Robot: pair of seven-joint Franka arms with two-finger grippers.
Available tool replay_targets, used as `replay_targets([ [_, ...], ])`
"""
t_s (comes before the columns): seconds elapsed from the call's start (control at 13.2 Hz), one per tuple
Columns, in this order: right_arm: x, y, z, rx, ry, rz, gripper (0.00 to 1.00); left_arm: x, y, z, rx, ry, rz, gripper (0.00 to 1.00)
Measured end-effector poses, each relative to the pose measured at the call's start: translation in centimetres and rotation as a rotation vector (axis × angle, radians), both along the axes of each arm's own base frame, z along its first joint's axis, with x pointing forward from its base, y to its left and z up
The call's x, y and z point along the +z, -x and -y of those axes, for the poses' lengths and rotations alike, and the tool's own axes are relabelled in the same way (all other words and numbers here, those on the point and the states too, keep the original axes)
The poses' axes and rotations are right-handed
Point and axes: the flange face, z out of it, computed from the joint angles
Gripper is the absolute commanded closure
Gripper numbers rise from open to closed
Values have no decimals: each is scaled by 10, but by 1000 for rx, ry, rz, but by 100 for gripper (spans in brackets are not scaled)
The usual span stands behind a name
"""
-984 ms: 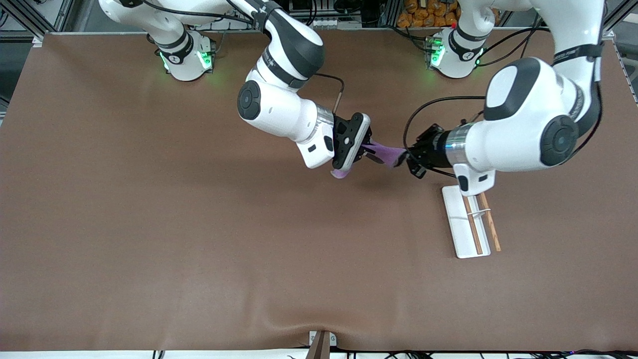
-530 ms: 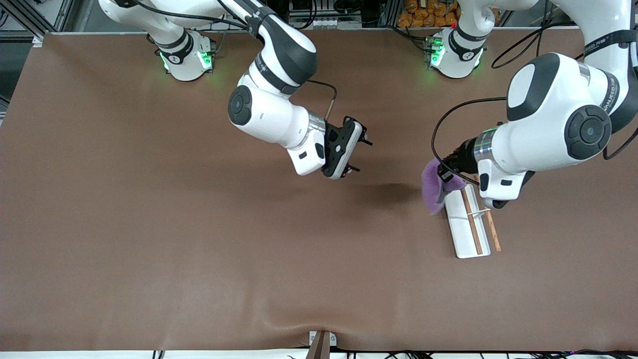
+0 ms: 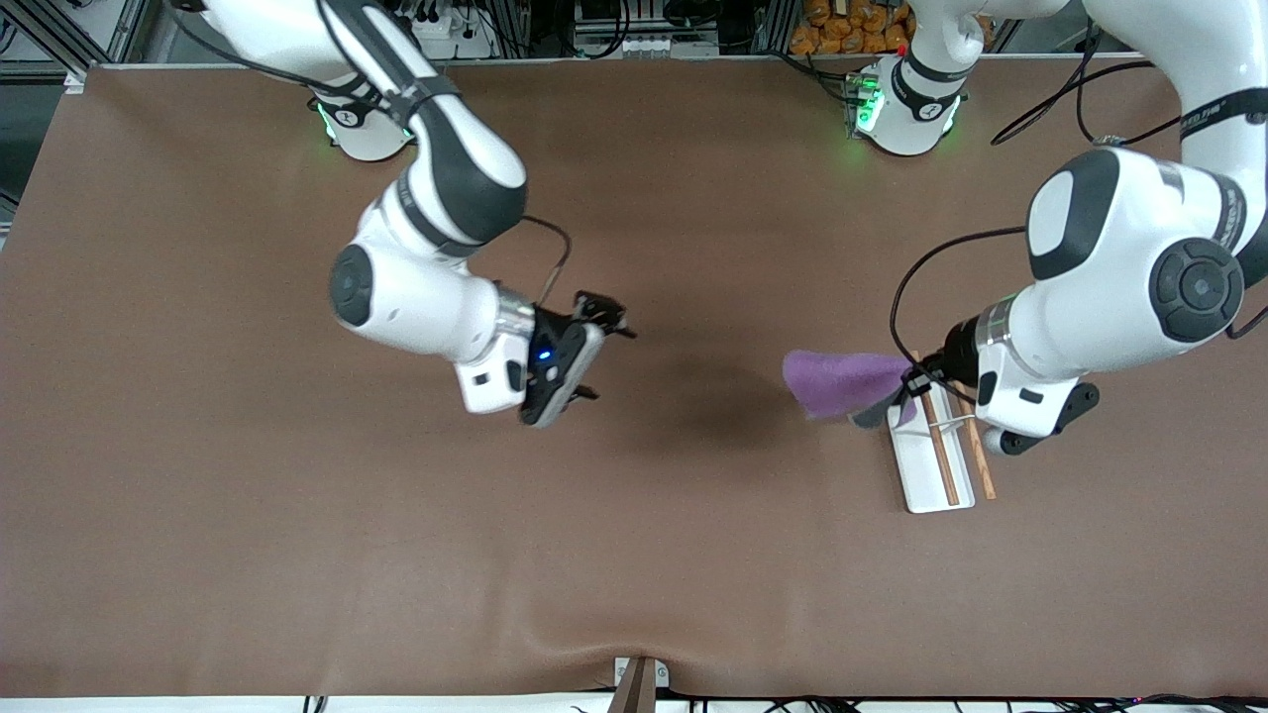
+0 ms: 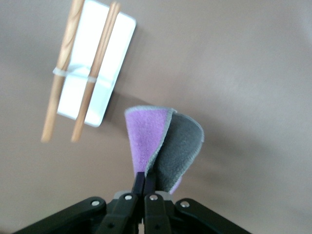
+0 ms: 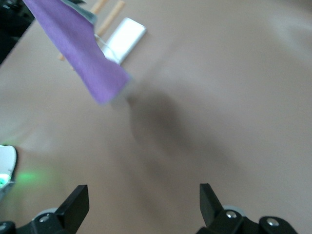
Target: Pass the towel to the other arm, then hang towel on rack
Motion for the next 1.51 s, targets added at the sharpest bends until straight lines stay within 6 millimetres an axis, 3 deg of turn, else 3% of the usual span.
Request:
replay_targets([
  [0.23,9,-23,59,-34,59,1,0,-27,-17,-10,1,2,30,100],
  [0.45,22,-38,132,-62,133,-28,0,-41,-30,-61,24,4,31,100],
  [0.68,55,-34,193,-71,222,-54,0,-50,-31,-96,-6,8,8,100],
  [0.91,85,-30,274,-152,312,-75,0,-60,-28,-120,-53,15,-15,100],
  [1.14,111,-14,355,-239,395,-127,0,-65,-28,-176,-126,35,-4,100],
  [1.29,135,3,385,-272,447,-142,0,-67,-24,-212,-164,50,-10,100],
  [1.51,161,27,403,-375,505,-205,0,-69,-19,-238,-190,64,-19,100],
])
